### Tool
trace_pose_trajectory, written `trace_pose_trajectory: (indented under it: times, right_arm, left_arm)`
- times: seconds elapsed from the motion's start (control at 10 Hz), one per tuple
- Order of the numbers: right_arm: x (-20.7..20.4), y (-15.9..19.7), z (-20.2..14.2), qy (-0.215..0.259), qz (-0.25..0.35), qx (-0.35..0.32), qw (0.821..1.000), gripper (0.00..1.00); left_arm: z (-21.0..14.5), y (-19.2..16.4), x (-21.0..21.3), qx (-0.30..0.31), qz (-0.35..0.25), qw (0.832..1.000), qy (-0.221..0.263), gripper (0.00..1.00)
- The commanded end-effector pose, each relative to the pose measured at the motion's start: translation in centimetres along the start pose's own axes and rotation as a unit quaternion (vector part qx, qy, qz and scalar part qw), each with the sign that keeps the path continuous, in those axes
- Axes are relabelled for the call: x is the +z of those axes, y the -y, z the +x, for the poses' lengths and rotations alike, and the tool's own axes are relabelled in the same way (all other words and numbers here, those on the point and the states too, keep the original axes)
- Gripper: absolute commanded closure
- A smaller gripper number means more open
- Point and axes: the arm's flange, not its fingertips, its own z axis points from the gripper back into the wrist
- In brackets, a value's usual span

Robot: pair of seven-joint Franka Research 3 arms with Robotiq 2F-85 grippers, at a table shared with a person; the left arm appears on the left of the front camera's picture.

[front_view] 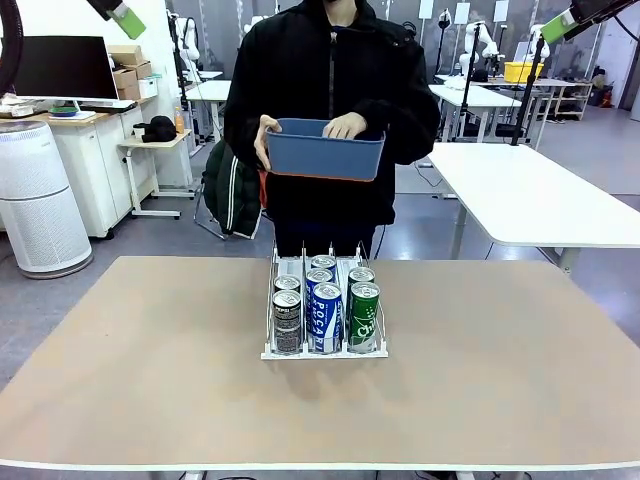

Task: Fill the beverage cans into the dispenser.
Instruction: Pick up the Sprite handed by the human.

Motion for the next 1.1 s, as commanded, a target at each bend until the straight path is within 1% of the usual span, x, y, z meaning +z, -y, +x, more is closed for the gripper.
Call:
trace_pose_trajectory:
  times: [0.0,1.0]
  right_arm:
    - [-0.1,-0.06,-0.12,0.003,-0.003,-0.001,1.0,0.0]
    - [-0.1,-0.06,-0.12,0.003,-0.003,-0.001,1.0,0.0]
  left_arm:
    - [0.18,-0.39,0.22,0.001,0.01,1.0,0.01,0.0]
    - [0.18,-0.39,0.22,0.001,0.01,1.0,0.01,0.0]
